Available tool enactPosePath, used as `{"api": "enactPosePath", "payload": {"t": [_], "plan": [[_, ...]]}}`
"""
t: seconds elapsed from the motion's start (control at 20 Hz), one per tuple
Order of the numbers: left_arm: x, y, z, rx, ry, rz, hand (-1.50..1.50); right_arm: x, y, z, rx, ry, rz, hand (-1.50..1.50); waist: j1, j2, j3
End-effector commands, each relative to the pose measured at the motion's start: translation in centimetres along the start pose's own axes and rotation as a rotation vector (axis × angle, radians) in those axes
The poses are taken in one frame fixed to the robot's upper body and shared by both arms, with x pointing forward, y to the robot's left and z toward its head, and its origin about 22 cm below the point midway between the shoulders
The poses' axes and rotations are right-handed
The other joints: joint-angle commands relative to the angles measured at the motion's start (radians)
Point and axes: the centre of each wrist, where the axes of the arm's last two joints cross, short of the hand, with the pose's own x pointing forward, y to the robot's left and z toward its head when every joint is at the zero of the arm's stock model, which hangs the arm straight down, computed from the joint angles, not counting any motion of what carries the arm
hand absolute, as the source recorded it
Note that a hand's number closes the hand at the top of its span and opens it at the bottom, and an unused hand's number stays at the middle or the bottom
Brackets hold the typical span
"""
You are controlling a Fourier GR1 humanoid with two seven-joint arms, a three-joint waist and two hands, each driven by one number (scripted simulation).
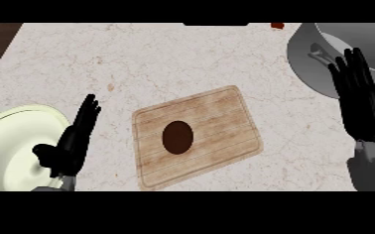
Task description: Pick the cupcake from the cutting board and place it in the pot
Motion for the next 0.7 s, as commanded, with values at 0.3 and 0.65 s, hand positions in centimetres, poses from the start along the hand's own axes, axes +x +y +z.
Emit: {"api": "enactPosePath", "payload": {"t": [0.3,0.65], "plan": [[1.3,5.6,-0.7,0.092,0.051,-0.246,0.0,-2.0,-2.1,2.7,0.064,0.101,0.793,1.5,0.067,-0.003,0.015],[3.2,6.6,-0.7,0.161,0.109,-0.28,0.0,-6.0,9.0,11.5,-0.059,-0.186,0.711,-1.5,0.025,-0.016,0.05]]}}
